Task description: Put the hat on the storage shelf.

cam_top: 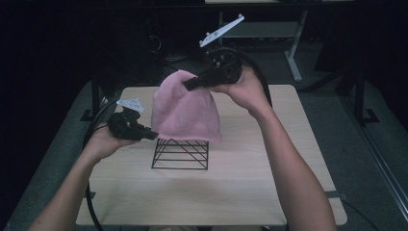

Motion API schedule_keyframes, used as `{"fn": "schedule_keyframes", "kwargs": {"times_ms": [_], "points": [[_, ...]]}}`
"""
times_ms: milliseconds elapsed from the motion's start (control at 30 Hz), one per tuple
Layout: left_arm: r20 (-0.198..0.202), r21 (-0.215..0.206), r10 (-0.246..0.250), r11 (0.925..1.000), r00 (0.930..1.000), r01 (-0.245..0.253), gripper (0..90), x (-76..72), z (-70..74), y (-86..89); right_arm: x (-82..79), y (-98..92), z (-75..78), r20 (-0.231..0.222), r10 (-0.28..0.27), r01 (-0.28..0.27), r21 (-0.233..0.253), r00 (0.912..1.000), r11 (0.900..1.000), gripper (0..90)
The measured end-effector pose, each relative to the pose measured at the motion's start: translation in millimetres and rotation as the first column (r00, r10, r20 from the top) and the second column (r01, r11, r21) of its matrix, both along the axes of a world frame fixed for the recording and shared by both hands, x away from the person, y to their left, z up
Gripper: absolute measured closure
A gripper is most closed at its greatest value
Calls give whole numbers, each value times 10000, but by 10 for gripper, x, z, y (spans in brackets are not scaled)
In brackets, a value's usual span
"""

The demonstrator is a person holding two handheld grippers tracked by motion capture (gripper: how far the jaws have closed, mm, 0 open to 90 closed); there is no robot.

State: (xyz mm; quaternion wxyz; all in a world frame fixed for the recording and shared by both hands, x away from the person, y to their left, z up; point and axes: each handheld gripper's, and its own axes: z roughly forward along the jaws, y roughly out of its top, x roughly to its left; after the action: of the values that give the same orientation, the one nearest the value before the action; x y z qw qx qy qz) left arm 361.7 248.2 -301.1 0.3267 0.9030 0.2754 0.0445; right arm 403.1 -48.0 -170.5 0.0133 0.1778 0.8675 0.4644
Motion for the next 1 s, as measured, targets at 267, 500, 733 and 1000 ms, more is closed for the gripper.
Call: {"fn": "schedule_keyframes", "kwargs": {"times_ms": [267,500,733,1000], "points": [[-62,-29,102,9999,9999,-102,833,-15,-66,71,1,52,-75,-79,238,-238,35,9997,9997,769],[-169,-21,161,9999,9997,-161,833,-37,-129,118,-21,116,-132,-111,451,-451,54,9989,9990,768],[-235,74,181,9998,9996,-179,833,-59,-202,171,-36,158,-210,-224,587,-586,46,9980,9983,766],[-312,134,213,9997,9993,-209,833,-85,-271,193,-66,172,-303,-298,624,-624,12,9976,9980,765]]}}
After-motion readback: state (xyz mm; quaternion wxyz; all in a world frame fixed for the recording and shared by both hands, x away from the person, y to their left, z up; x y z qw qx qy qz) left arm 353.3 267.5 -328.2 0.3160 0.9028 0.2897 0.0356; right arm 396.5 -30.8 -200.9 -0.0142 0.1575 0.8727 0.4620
